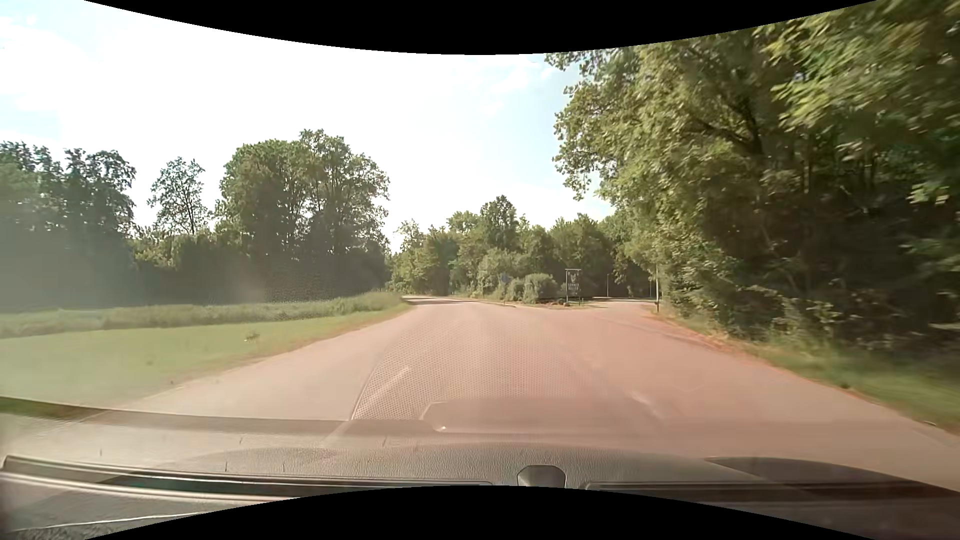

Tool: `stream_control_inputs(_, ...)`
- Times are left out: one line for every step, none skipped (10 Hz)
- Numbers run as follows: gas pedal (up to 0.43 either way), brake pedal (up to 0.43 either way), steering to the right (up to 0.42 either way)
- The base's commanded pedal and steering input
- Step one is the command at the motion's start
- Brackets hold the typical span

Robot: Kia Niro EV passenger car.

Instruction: Follow the waypoints while adhering to traffic rules and regulations

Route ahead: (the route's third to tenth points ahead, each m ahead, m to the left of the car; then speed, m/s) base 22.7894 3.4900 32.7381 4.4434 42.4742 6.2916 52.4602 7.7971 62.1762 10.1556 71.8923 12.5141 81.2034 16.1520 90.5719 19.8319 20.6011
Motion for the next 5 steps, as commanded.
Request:
stream_control_inputs(0.0, 0.006, -0.011)
stream_control_inputs(0.0, 0.006, -0.012)
stream_control_inputs(0.0, 0.006, -0.014)
stream_control_inputs(0.0, 0.006, -0.016)
stream_control_inputs(0.0, 0.006, -0.016)
